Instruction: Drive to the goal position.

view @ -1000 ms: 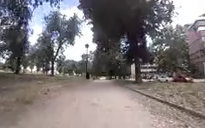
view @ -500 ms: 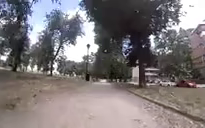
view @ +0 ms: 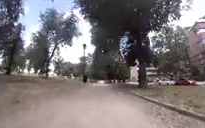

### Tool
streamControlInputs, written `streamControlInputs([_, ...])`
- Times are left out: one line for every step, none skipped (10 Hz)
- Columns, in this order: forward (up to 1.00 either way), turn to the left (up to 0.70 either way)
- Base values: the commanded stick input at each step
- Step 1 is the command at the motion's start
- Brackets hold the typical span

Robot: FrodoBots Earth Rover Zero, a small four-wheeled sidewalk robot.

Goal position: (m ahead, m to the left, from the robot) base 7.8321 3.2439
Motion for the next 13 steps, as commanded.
streamControlInputs([1.00,0.00])
streamControlInputs([1.00,0.00])
streamControlInputs([1.00,0.00])
streamControlInputs([1.00,0.00])
streamControlInputs([1.00,0.00])
streamControlInputs([1.00,0.00])
streamControlInputs([1.00,0.00])
streamControlInputs([1.00,0.00])
streamControlInputs([1.00,0.00])
streamControlInputs([1.00,0.00])
streamControlInputs([1.00,0.00])
streamControlInputs([1.00,0.00])
streamControlInputs([1.00,0.00])
